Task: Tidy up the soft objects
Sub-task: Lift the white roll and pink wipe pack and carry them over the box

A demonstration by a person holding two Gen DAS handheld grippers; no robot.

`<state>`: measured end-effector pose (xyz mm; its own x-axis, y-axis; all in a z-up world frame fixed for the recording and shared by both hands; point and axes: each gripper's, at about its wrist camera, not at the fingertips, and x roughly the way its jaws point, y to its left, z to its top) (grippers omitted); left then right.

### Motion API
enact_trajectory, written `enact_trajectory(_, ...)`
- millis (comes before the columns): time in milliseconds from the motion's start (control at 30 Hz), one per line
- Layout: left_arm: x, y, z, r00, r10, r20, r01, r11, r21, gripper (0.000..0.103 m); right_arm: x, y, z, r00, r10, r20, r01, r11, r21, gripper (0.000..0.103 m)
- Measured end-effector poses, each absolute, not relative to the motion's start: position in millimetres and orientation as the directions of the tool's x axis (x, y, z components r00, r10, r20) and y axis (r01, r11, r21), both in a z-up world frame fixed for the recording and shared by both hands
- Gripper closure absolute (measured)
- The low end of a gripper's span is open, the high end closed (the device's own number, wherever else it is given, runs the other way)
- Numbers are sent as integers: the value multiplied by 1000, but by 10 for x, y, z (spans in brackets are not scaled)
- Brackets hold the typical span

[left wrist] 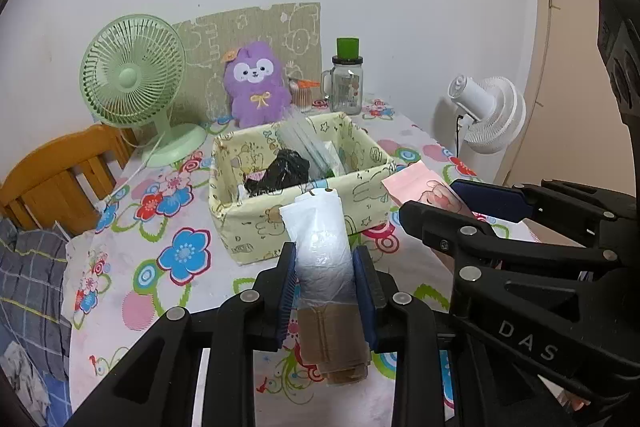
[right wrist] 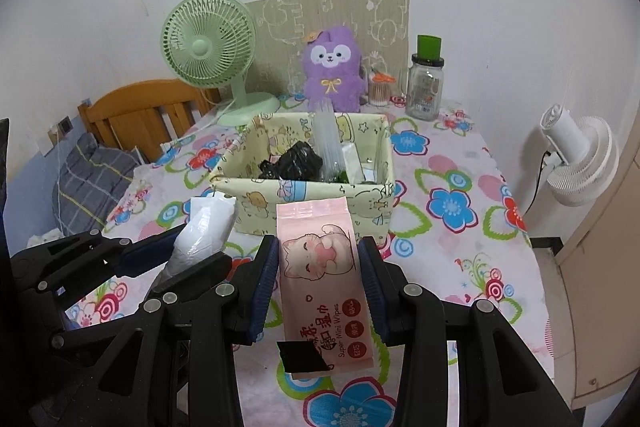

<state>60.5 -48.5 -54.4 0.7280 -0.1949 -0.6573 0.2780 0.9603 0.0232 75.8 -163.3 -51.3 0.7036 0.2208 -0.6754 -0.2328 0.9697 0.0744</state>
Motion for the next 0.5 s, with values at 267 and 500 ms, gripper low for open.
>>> enact_trajectory(267, 568, -470, -369, 751, -205, -628, 285, 958, 27, 75, 707, -1644, -337, 726, 222, -651, -239, 969, 64, 59)
enact_trajectory(500, 584, -449, -268, 770, -209, -603, 279, 960, 24, 75, 689, -1631, -196, 753, 218, -621, -235, 970, 56, 59)
